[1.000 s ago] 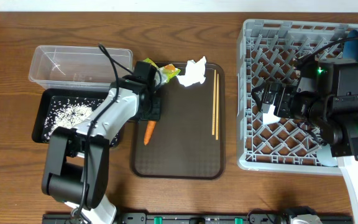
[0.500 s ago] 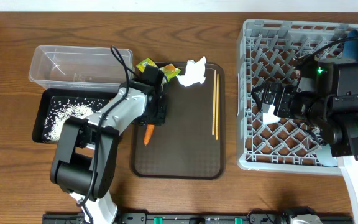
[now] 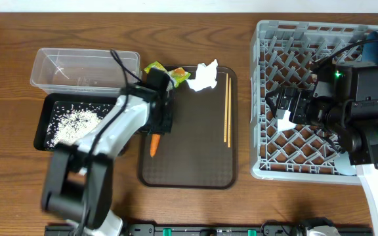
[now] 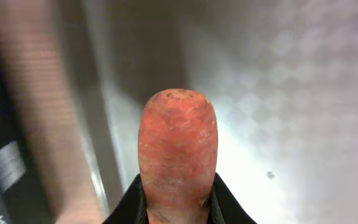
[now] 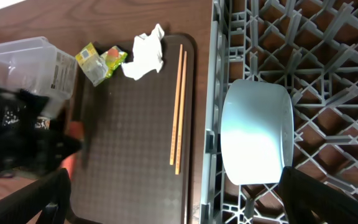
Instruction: Sort waste into correct bins and load items into the dishwasher rack
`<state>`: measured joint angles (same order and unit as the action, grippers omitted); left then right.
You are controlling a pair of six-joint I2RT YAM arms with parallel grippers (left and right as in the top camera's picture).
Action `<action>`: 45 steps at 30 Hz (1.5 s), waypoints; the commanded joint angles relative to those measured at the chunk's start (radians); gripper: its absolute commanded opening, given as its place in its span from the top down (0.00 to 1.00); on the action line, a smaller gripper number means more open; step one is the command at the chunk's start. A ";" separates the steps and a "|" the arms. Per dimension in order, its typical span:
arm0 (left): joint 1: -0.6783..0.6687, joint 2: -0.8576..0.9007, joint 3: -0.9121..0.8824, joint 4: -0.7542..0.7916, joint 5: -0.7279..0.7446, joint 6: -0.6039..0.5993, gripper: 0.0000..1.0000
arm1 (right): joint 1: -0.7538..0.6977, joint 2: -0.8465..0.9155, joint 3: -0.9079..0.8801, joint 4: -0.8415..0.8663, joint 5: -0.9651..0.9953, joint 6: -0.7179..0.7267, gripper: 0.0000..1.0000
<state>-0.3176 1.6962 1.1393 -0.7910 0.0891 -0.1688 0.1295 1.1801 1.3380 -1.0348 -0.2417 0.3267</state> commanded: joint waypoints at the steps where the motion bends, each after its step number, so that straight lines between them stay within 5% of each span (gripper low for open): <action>1: 0.043 -0.121 0.004 -0.034 -0.055 -0.036 0.90 | 0.008 0.004 0.009 -0.005 0.006 0.010 0.01; 8: 0.194 -0.192 -0.003 -0.082 -0.144 -0.159 0.90 | 0.008 0.004 0.009 -0.005 0.007 0.010 0.01; 21: 0.466 -0.100 -0.121 0.139 -0.142 -0.472 0.90 | 0.008 0.004 0.009 -0.010 0.006 0.010 0.01; 25: 0.503 -0.105 -0.120 0.159 -0.122 -0.483 0.89 | 0.008 0.004 0.009 -0.016 0.006 0.009 0.01; 26: 0.509 -0.111 -0.119 0.158 -0.102 -0.483 0.83 | 0.008 0.004 0.009 -0.017 0.006 0.009 0.01; 28: 0.518 -0.129 -0.118 0.156 -0.034 -0.476 0.40 | 0.008 0.004 0.009 -0.019 0.006 0.009 0.01; 29: 0.520 -0.139 -0.118 0.155 0.004 -0.468 0.32 | 0.008 0.004 0.009 -0.019 0.006 0.009 0.01; 38: 0.512 -0.340 -0.110 0.125 0.072 -0.363 0.29 | 0.008 0.004 0.009 -0.014 0.007 0.009 0.01; 41: 0.502 -0.446 -0.108 0.237 0.257 -0.262 0.02 | 0.008 0.004 0.009 -0.012 0.007 0.009 0.01; 45: 0.478 -0.520 -0.108 0.421 0.478 -0.182 0.02 | 0.008 0.004 0.009 -0.013 0.007 0.009 0.01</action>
<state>0.1783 1.2087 1.0218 -0.4122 0.3618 -0.4515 0.1295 1.1812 1.3380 -1.0500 -0.2413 0.3279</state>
